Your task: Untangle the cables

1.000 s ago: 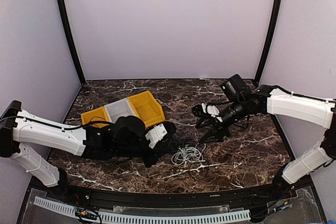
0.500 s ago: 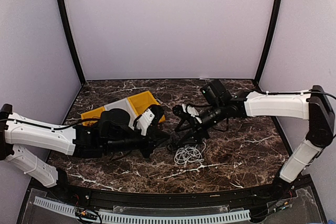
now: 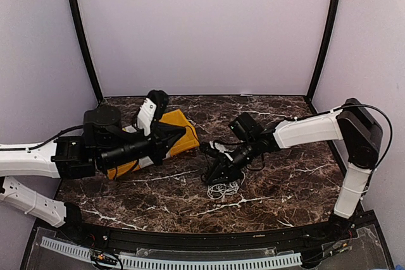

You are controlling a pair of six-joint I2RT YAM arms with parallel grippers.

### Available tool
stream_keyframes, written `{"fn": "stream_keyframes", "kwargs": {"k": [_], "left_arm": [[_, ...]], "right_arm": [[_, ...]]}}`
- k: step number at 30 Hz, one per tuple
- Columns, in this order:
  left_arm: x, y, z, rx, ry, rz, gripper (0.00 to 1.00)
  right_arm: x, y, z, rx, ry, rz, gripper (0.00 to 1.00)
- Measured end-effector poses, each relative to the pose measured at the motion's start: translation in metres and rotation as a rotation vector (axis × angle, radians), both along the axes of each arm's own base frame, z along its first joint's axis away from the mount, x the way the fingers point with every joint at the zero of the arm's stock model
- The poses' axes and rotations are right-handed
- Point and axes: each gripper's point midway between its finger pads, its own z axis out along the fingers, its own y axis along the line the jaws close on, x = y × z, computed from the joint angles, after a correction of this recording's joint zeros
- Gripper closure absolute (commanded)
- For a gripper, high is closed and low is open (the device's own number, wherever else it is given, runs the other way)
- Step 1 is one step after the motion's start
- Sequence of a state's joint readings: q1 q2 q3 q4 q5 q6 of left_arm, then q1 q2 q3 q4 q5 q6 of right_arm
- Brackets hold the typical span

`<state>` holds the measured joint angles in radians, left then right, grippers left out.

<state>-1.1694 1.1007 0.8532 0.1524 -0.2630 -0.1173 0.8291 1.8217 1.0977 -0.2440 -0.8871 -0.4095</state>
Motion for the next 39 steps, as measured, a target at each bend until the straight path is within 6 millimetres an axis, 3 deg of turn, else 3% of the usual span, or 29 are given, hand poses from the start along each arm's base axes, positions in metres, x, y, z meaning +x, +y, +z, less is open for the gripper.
{"fn": "stream_keyframes", "kwargs": {"k": [2,5,10,14,17,22,28,30,34,39], "left_arm": [[0.004,0.013,0.035,-0.025,-0.05,0.046,1.0],[0.007,0.043,0.111,-0.106,-0.153,0.135,1.0],[0.0,0.121,0.235,-0.269,-0.326,0.311,1.0],[-0.008,0.178,0.294,-0.337,-0.422,0.442,1.0],[-0.012,0.206,0.318,-0.367,-0.465,0.513,1.0],[-0.011,0.218,0.327,-0.34,-0.499,0.57,1.0],[0.01,0.186,0.3,-0.198,-0.468,0.599,1.0],[0.017,0.177,0.289,-0.151,-0.45,0.609,1.0],[0.031,0.163,0.265,-0.041,-0.407,0.645,1.0],[0.046,0.174,0.257,0.02,-0.344,0.728,1.0]], "right_arm": [[-0.001,-0.001,-0.002,-0.006,0.004,-0.002,0.79],[-0.001,-0.005,-0.008,-0.026,0.007,-0.012,0.79],[0.004,-0.008,-0.016,-0.054,0.008,-0.041,0.8],[0.014,-0.012,-0.022,-0.08,0.007,-0.077,0.8],[0.022,-0.016,-0.024,-0.09,-0.001,-0.103,0.8],[0.036,-0.023,-0.026,-0.102,-0.012,-0.144,0.74],[0.048,-0.038,-0.016,-0.111,0.0,-0.165,0.54],[0.055,-0.042,0.001,-0.087,-0.01,-0.167,0.47],[0.066,-0.05,0.058,0.002,-0.079,-0.154,0.35],[0.066,-0.069,0.115,0.083,-0.171,-0.153,0.3]]}}
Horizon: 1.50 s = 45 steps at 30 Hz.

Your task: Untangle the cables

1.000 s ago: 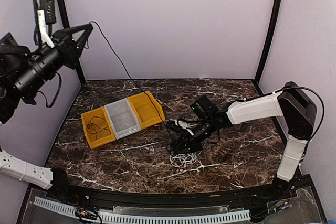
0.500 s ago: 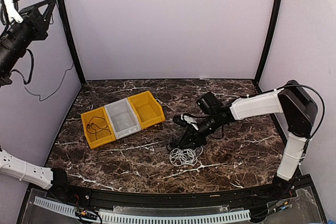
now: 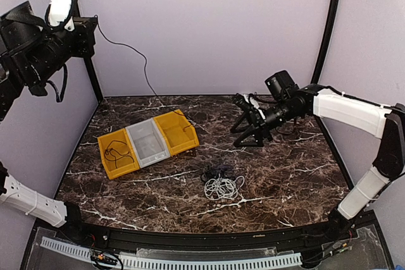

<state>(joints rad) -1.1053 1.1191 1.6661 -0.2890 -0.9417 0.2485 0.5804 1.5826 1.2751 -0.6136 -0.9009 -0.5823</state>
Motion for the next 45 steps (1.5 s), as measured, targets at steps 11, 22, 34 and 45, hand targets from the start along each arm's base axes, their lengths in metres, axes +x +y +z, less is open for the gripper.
{"fn": "stream_keyframes", "kwargs": {"k": [11,22,34,45], "left_arm": [[0.043,0.026,0.0,-0.033,0.185,0.095,1.0],[0.07,0.029,-0.08,-0.02,0.442,0.089,1.0],[0.053,0.056,-0.133,-0.024,0.527,0.137,1.0],[0.046,0.072,-0.195,0.0,0.63,0.193,1.0]], "right_arm": [[0.026,-0.058,-0.005,-0.014,0.007,-0.201,0.24],[0.029,-0.082,-0.059,-0.083,0.006,-0.306,0.24],[0.037,-0.083,-0.067,-0.097,-0.023,-0.309,0.23],[0.038,-0.083,-0.071,-0.105,-0.026,-0.299,0.23]]}}
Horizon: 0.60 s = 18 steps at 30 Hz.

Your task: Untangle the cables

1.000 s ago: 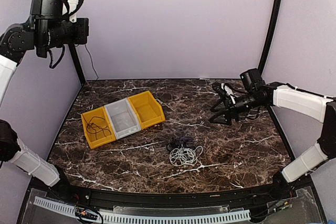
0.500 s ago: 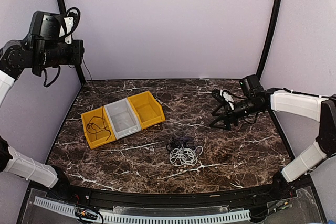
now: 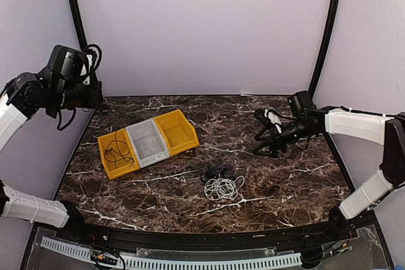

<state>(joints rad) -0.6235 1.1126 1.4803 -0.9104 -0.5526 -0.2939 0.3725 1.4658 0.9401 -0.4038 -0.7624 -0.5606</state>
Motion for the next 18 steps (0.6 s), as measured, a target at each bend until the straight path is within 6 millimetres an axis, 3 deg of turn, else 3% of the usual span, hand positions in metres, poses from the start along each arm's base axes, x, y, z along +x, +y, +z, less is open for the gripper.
{"fn": "stream_keyframes", "kwargs": {"k": [4,8,13,18], "left_arm": [[-0.006,0.002,-0.056,0.04,0.12,0.007,1.0],[-0.011,0.006,-0.094,0.066,0.214,0.026,1.0],[-0.016,0.013,-0.114,0.082,0.279,0.066,1.0],[-0.022,0.038,-0.117,0.138,0.305,0.154,1.0]], "right_arm": [[0.0,0.0,-0.002,-0.003,0.001,0.005,0.23],[-0.001,0.0,-0.011,-0.015,0.028,0.011,0.23],[-0.002,0.0,-0.017,-0.023,0.041,0.018,0.23],[-0.003,-0.001,-0.017,-0.024,0.038,0.022,0.23]]}}
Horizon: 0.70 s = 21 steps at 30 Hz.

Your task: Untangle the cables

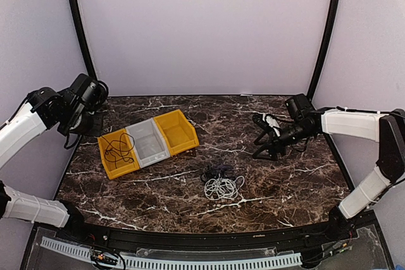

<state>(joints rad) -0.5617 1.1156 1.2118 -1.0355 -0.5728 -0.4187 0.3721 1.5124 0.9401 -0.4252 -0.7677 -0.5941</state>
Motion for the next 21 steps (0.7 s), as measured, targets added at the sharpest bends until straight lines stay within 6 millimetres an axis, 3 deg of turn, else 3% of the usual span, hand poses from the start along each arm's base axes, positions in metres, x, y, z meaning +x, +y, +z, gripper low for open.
{"fn": "stream_keyframes", "kwargs": {"k": [7,13,16,21], "left_arm": [[-0.001,0.036,0.022,0.083,-0.031,0.107,1.0],[0.005,0.043,0.026,0.144,-0.019,0.072,1.0],[0.014,0.036,0.014,0.169,0.022,0.029,1.0],[0.033,0.02,-0.034,0.21,0.161,-0.027,1.0]], "right_arm": [[-0.001,0.0,0.0,0.0,0.005,0.002,0.23],[-0.002,0.0,-0.001,-0.002,0.004,0.007,0.23],[-0.002,0.0,-0.001,-0.002,0.003,0.009,0.23],[-0.003,-0.001,-0.001,-0.005,0.003,0.011,0.23]]}}
